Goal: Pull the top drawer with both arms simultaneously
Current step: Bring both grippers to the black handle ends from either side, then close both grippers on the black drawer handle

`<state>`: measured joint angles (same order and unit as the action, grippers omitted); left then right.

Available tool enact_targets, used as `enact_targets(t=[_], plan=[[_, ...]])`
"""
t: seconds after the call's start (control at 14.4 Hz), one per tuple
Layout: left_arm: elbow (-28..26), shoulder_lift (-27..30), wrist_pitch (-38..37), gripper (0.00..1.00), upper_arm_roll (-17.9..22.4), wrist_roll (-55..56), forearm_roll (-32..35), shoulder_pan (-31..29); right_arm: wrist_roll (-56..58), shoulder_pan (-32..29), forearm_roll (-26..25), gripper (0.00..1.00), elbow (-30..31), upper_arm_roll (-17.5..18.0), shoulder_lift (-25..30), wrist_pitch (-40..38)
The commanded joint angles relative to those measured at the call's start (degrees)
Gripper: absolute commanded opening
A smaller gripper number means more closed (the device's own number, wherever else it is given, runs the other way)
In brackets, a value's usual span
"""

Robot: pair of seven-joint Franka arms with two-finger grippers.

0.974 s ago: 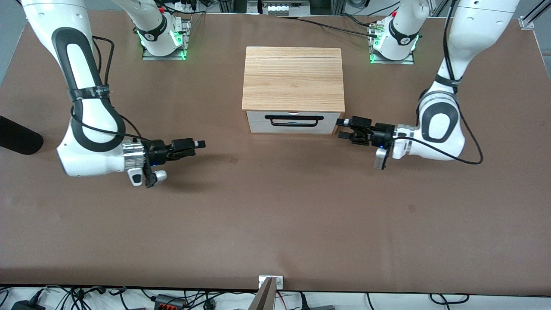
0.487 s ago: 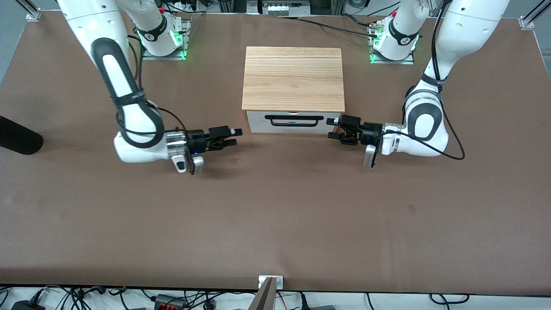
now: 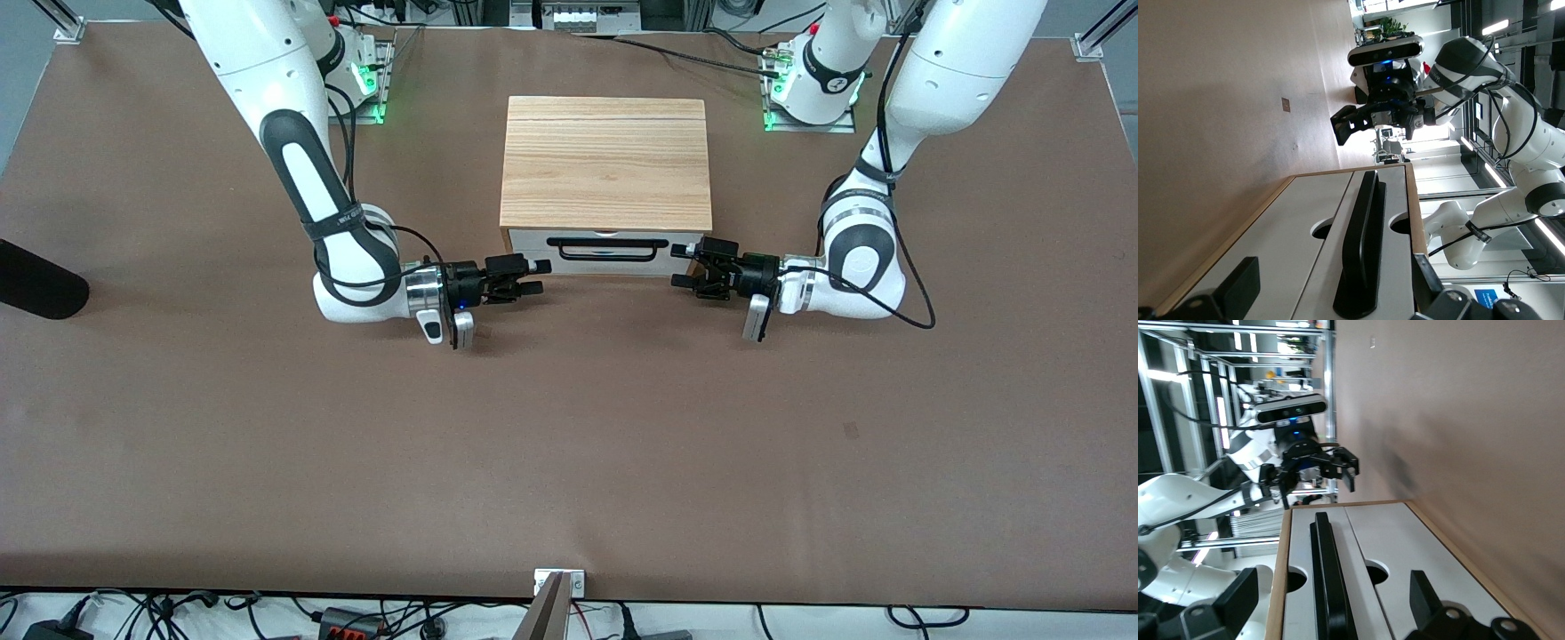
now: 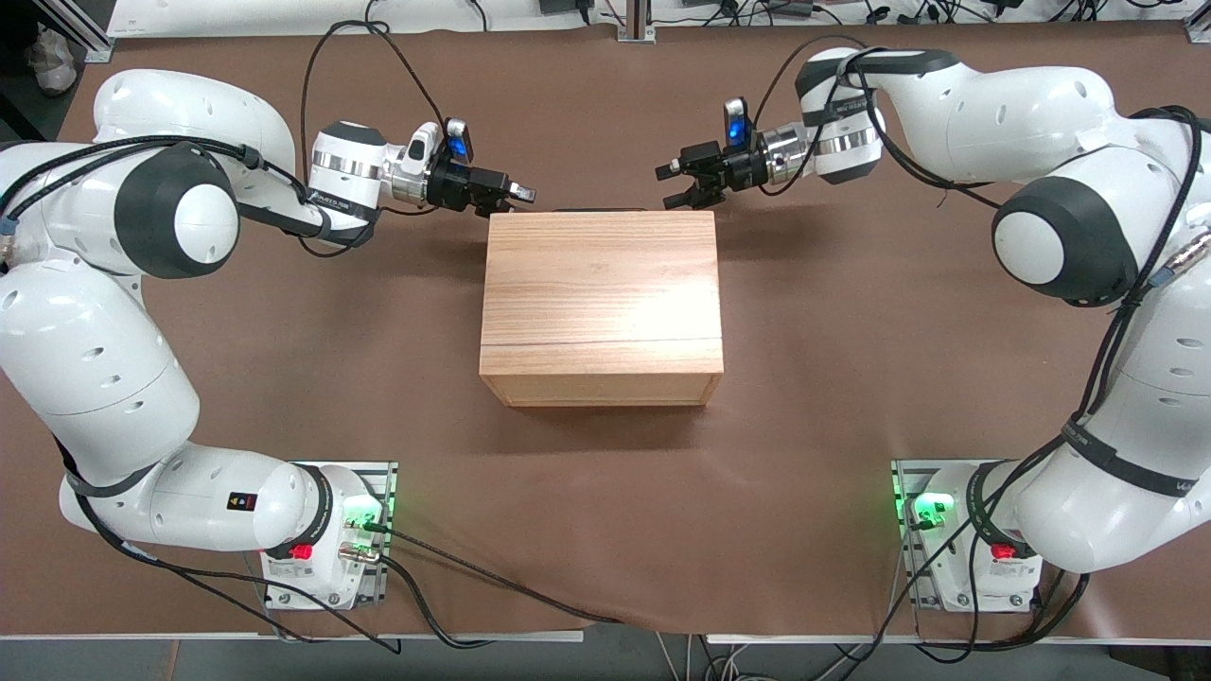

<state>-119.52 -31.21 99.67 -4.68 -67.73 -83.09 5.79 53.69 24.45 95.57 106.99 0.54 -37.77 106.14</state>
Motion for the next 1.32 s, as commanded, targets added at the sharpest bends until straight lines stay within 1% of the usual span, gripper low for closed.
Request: enact_targets(t=[0.0, 0.21, 0.28, 0.35, 0.49, 0.56, 0.77, 0.9, 0.97, 1.04, 1.11, 1.18, 1.25], plan=[[-0.8, -0.1, -0.1, 1.0, -1.1, -2.1, -2.6, -0.3, 5.2, 0.6, 4.6, 1.0, 2.2, 0.3, -0.2, -2.7], [-1.9, -0.2, -0.1, 0.83, -1.6, -2.8, -3.9, -0.2, 8.0, 2.0, 5.0, 1.0, 2.3, 0.4, -1.2, -3.8], [-1.9, -0.2, -0.1, 0.75, -2.3, -2.8, -4.2, -0.3, 8.6, 2.2, 5.6, 1.0, 3.0, 0.5, -1.2, -3.9], [-1.9, -0.1, -0.1, 0.64, -2.3, -2.8, -4.2, -0.4, 8.6, 2.1, 6.0, 1.0, 3.5, 1.0, -1.2, -4.5], [-1.9, -0.1, -0.2, 0.55, -2.4, -2.8, -4.2, -0.3, 8.8, 2.0, 6.1, 0.98, 3.7, 1.3, -1.3, -5.9], [-1.8, -0.1, -0.2, 0.52, -2.4, -2.8, -4.2, -0.2, 9.0, 2.0, 6.1, 0.88, 3.7, 1.4, -1.3, -5.9], [-1.8, -0.2, -0.1, 0.46, -3.0, -2.8, -4.2, -0.3, 9.1, 2.1, 6.1, 0.68, 3.7, 1.7, -1.3, -5.9], [-1.8, -0.2, -0.1, 0.43, -3.1, -2.8, -4.2, -0.2, 9.0, 2.0, 6.1, 0.59, 3.7, 1.6, -1.3, -5.9], [-1.8, -0.4, -0.1, 0.43, -3.1, -2.8, -4.2, -0.2, 9.0, 2.1, 6.1, 0.59, 3.7, 1.7, -1.3, -5.5], [-1.9, -0.5, -0.1, 0.42, -3.1, -2.8, -4.2, -0.2, 9.1, 2.2, 6.1, 0.53, 3.7, 1.7, -1.3, -5.3], [-1.9, -0.6, -0.1, 0.4, -3.1, -2.8, -4.2, -0.2, 9.0, 2.2, 6.1, 0.35, 3.6, 1.7, -1.3, -5.4], [-1.9, -0.6, -0.1, 0.38, -3.1, -2.8, -4.2, -0.1, 9.1, 2.2, 6.1, 0.29, 3.6, 1.7, -1.3, -5.2], [-1.9, -0.7, -0.1, 0.38, -3.1, -2.8, -4.2, 0.0, 9.0, 2.3, 6.1, 0.28, 3.6, 1.7, -1.3, -5.2]])
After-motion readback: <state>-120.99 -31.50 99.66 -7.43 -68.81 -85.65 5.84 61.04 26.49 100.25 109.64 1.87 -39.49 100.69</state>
